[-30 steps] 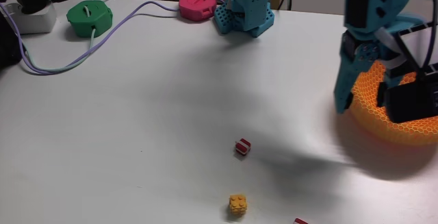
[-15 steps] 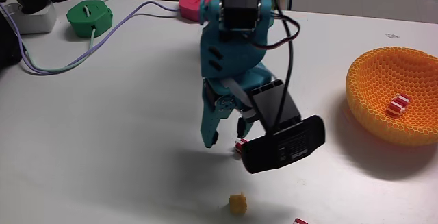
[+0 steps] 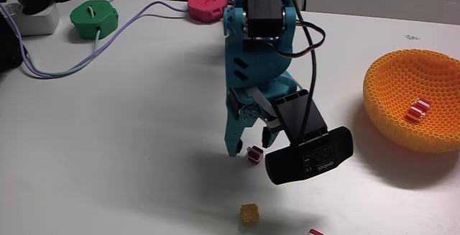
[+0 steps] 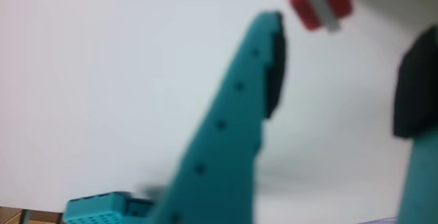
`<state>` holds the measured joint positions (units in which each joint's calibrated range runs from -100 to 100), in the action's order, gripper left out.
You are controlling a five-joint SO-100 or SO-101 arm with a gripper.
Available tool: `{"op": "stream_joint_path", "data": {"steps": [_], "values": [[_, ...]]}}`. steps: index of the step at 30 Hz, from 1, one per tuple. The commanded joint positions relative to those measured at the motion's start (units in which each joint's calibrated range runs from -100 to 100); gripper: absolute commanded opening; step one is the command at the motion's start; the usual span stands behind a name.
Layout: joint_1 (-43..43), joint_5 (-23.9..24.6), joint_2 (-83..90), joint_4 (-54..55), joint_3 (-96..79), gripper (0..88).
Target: Place cube pieces into the yellow basket
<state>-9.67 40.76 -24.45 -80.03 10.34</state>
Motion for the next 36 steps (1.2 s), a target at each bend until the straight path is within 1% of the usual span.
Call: {"op": "stream_joint_path", "data": {"steps": [1, 6, 13, 19, 27, 31, 33, 36], "values": [[-1.79, 0.93, 1.72, 0.8, 0.2, 24.6], [-2.72, 1.61, 0.49, 2.8, -0.19, 24.5], [-2.44, 1.76, -0.84, 10.01, -5.29, 22.9], [-1.23, 1.9, -0.74, 10.09, -5.96, 21.8], [0.17, 5.37, -0.84, 10.01, -7.02, 9.6], [0.54, 6.84, -0.74, 7.92, -6.93, 3.0], [0.44, 7.23, -0.74, 6.18, -5.39, 0.5], [-0.3, 7.91, -0.55, 1.49, 0.3, 0.3]]}}
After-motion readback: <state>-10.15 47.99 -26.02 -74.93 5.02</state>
